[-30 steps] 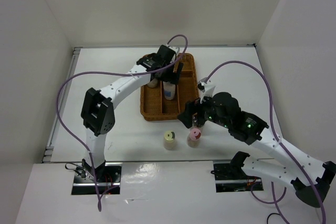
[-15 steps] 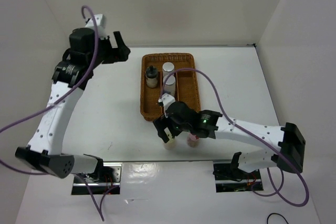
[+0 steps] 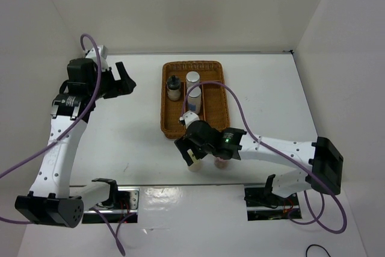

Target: Organize the condiment bottles

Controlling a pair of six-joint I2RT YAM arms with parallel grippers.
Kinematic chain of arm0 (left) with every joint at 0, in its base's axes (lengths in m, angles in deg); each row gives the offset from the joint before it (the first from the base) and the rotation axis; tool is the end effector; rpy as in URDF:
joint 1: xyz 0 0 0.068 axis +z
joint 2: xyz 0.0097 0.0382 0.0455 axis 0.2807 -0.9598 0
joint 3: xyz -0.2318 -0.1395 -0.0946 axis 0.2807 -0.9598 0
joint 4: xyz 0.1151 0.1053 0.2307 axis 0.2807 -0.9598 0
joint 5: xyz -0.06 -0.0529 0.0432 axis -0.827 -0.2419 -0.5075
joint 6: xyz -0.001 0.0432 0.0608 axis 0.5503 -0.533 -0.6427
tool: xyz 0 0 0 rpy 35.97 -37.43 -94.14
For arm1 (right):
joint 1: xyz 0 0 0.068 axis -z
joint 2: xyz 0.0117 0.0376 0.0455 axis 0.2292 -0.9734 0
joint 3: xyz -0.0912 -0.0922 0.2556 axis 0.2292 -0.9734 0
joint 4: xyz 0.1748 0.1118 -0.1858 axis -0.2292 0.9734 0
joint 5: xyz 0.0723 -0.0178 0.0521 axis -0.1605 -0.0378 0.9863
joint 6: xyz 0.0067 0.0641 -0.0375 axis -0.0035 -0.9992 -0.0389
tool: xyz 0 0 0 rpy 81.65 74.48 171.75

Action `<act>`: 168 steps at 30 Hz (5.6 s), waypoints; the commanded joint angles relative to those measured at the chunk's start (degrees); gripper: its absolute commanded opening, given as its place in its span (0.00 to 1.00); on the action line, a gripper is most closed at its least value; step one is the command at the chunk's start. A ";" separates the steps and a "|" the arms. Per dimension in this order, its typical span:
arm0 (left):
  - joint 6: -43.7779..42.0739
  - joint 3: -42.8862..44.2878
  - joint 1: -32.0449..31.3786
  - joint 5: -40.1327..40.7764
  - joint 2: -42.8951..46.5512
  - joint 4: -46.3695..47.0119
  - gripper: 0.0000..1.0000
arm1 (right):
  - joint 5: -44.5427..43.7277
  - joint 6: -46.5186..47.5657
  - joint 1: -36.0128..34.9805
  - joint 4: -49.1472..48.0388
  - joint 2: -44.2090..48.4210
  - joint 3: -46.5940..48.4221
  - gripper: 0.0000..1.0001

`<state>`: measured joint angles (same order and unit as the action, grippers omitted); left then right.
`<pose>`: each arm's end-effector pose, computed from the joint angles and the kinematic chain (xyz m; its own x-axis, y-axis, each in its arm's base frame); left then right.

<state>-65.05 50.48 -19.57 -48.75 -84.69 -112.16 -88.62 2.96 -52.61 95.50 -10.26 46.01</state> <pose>0.2688 -0.0230 0.4179 -0.4662 -0.3291 -0.8212 -0.0010 0.9284 -0.3715 0.1394 0.2785 0.2442 -0.6006 -0.4593 -0.6544 -0.6615 0.7453 0.0840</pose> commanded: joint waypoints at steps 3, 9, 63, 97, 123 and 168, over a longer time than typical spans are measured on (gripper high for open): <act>-1.11 -2.24 1.51 -3.48 3.12 1.79 1.00 | -0.76 -1.66 -0.49 0.32 -3.42 -0.12 0.93; -1.11 -4.00 2.65 -4.53 4.69 2.32 1.00 | -0.76 -2.19 -0.49 -0.82 -5.27 -0.66 0.83; 0.83 -10.95 3.79 -11.12 1.10 6.37 1.00 | 4.78 5.72 43.37 -6.27 -29.79 40.73 0.31; -1.72 -4.53 8.28 -16.92 -8.13 3.02 1.00 | 1.18 6.42 42.31 -4.34 -35.68 36.78 0.33; -2.25 -10.23 8.28 -21.32 -3.47 5.13 1.00 | -8.67 1.96 35.55 9.01 0.60 24.05 0.87; 1.70 -18.59 8.28 -19.12 6.37 8.65 1.00 | -1.46 -16.43 25.35 20.54 5.27 3.03 0.44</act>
<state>-63.37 31.82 -11.57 -67.63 -80.03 -105.82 -90.00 -13.47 -26.39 118.38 -4.99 49.68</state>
